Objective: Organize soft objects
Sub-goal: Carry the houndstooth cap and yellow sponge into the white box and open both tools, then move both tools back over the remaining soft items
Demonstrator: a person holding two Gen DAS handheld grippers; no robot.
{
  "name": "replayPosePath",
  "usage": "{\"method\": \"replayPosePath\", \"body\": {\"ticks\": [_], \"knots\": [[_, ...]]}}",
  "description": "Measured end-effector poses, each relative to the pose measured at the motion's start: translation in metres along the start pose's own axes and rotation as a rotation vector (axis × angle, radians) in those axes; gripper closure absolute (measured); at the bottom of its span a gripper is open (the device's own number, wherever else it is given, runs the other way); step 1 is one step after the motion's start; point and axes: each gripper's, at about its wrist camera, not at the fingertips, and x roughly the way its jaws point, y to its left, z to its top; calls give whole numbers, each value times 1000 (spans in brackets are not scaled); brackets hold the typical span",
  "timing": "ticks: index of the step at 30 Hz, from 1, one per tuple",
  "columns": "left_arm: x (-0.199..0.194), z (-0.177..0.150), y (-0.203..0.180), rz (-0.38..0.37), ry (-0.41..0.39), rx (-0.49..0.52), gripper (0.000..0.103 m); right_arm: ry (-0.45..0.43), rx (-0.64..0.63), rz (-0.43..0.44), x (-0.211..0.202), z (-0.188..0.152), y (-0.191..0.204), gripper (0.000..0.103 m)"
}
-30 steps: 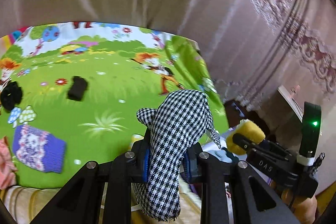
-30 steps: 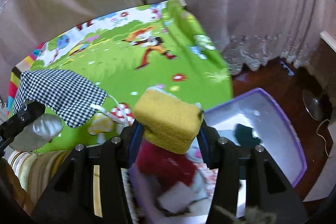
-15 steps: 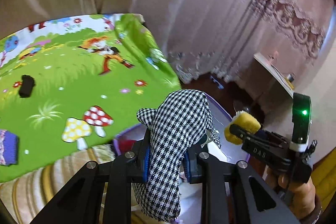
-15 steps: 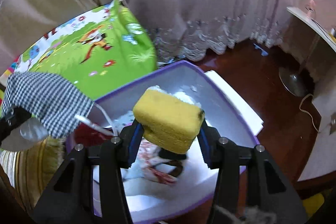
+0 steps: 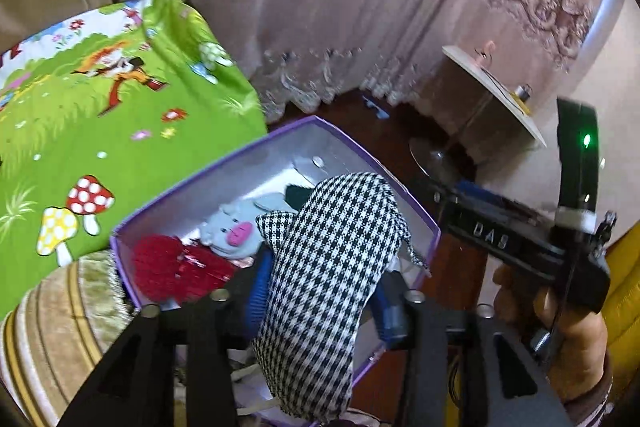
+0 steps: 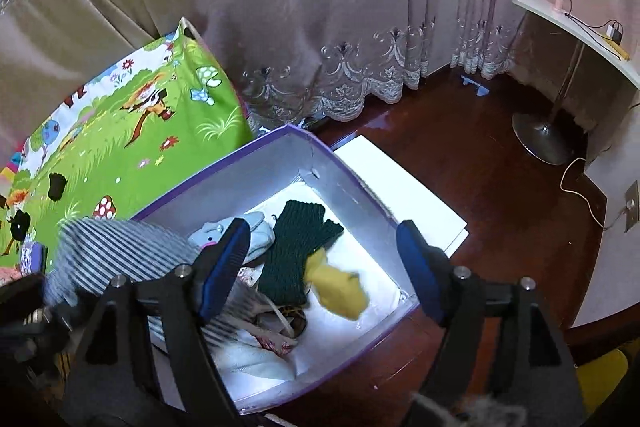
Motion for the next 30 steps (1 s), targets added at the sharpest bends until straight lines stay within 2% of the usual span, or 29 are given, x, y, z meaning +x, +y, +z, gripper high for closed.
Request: {"method": "replayPosePath", "body": {"ticks": [6, 15, 22, 30], "knots": [[-3, -1, 6, -10, -1, -24, 52, -8, 18, -6, -2, 1, -5, 24], [-16, 4, 22, -6, -42, -56, 52, 2, -18, 19, 0, 2, 11, 24], [-36, 9, 43, 25, -98, -87, 52, 12, -67, 51, 0, 2, 40, 24], [-70, 13, 96, 93, -178, -177, 52, 19, -157, 103, 0, 7, 94, 24]]}}
